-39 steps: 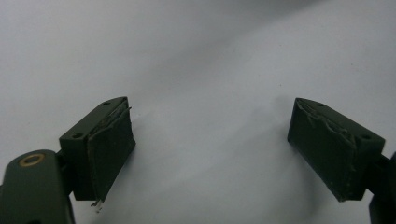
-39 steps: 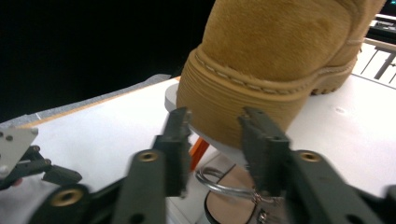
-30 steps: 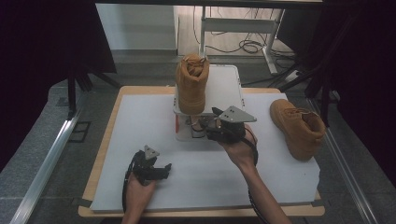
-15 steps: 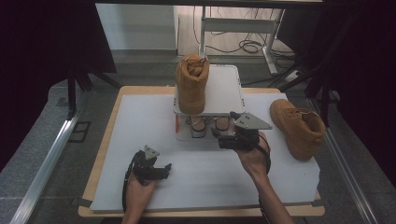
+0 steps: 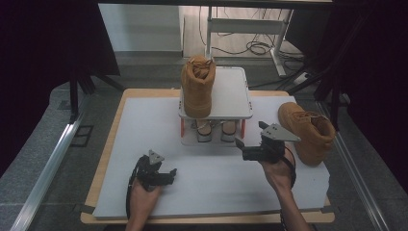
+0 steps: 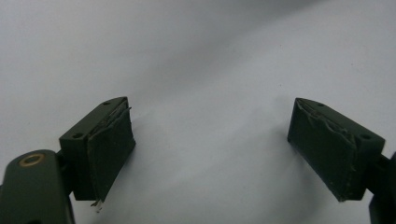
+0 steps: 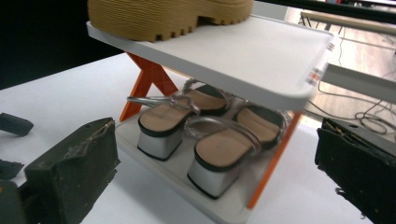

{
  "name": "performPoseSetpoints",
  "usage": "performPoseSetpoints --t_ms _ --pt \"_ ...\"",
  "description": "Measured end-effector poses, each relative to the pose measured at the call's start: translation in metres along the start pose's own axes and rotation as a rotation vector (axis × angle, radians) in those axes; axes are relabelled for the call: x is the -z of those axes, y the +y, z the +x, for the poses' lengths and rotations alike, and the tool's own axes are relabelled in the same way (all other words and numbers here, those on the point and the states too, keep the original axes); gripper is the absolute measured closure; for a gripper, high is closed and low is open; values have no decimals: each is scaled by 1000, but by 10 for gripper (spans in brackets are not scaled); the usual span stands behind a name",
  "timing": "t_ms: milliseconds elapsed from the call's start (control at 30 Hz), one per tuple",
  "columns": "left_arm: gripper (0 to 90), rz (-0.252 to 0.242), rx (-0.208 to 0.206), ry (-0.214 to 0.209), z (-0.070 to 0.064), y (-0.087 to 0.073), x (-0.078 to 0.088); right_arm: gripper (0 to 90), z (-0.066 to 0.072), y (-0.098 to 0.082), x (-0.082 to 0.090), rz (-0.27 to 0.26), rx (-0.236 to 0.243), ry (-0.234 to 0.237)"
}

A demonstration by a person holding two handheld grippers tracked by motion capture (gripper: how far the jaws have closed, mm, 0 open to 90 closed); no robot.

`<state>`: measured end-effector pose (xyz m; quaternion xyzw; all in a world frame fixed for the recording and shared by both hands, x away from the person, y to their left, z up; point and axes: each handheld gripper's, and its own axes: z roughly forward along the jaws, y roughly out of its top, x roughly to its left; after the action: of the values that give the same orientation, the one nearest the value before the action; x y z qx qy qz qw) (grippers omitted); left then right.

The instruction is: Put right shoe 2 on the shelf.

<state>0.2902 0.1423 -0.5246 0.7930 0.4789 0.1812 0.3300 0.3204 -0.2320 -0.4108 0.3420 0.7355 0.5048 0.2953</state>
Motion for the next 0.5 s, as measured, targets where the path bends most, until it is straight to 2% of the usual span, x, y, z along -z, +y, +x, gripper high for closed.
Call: performPoseSetpoints --t_ms 200,367,500 --pt "140 -2 -3 2 0 0 0 0 -16 -17 15 18 -34 -22" --pt "140 -2 4 1 0 0 0 0 -32 -32 29 29 -91 -57" --pt "140 1 0 1 0 0 0 0 -42 -42 41 44 -108 -96"
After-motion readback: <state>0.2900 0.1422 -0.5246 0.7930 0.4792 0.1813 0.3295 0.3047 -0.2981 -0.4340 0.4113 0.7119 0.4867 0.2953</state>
